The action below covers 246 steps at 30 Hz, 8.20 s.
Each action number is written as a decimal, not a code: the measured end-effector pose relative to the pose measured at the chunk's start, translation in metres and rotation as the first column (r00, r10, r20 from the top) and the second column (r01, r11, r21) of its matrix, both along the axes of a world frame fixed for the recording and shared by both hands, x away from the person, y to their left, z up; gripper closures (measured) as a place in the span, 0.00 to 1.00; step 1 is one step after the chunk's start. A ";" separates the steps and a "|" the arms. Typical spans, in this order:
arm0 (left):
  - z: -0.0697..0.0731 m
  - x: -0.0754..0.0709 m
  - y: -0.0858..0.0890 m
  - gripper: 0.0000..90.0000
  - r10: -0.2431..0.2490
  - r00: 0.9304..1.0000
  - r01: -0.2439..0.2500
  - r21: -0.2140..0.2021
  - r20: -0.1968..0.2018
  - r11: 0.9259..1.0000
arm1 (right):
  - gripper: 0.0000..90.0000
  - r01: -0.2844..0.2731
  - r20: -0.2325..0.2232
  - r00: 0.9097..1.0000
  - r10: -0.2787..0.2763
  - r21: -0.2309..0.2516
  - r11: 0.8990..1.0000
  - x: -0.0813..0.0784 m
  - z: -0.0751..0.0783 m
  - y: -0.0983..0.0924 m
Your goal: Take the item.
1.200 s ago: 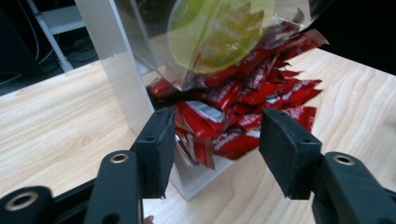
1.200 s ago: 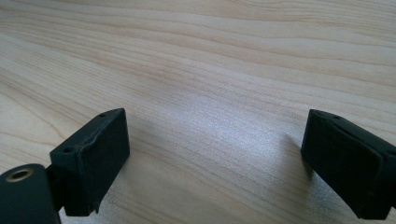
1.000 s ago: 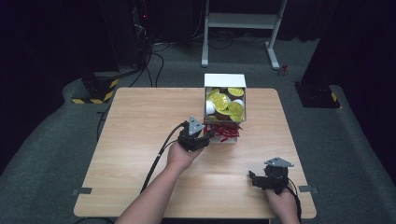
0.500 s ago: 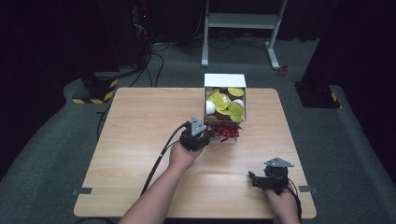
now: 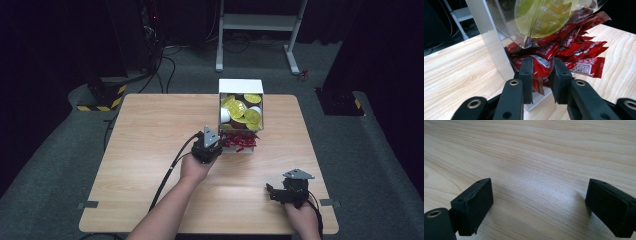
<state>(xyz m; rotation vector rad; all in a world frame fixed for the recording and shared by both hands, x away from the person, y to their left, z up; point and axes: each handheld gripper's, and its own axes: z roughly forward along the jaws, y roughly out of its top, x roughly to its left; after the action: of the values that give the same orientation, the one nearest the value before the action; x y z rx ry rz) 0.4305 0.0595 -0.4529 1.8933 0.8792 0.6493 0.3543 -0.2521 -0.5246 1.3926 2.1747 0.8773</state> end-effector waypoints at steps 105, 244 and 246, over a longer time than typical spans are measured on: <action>0.033 -0.072 0.090 0.96 0.002 0.996 0.016 -0.202 0.086 0.979 | 0.09 -0.020 -0.003 1.000 0.020 0.001 1.000 -0.001 0.000 0.001; -0.032 0.006 0.112 0.26 0.115 0.951 -0.134 -0.049 -0.286 0.990 | 0.09 -0.036 0.001 0.999 0.036 -0.005 0.999 -0.003 0.000 0.001; -0.030 0.003 0.114 0.26 0.117 0.953 -0.133 -0.039 -0.278 0.990 | 0.09 -0.036 0.000 0.999 0.036 -0.004 0.999 -0.003 0.000 0.001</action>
<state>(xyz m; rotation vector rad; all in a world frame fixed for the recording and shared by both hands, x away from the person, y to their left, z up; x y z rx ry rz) 0.4339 0.1739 -0.4828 1.9158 1.1906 0.4346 0.3510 -0.2512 -0.5246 1.3550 2.2063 0.8850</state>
